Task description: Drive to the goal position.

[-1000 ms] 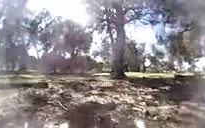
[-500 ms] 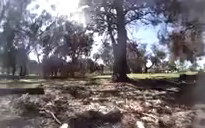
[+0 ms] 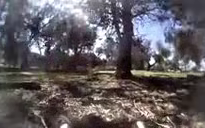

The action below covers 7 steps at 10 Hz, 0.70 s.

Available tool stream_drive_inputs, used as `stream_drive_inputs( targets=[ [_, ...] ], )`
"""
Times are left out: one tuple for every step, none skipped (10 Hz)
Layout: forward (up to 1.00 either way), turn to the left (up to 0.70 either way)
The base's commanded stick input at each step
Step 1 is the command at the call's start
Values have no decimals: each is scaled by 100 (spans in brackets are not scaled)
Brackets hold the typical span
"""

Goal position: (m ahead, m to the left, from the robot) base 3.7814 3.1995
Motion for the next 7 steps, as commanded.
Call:
stream_drive_inputs(
  targets=[
    [70, 8],
    [70, 23],
    [70, 17],
    [70, 2],
    [70, 0],
    [70, 27],
    [70, 27]
  ],
)
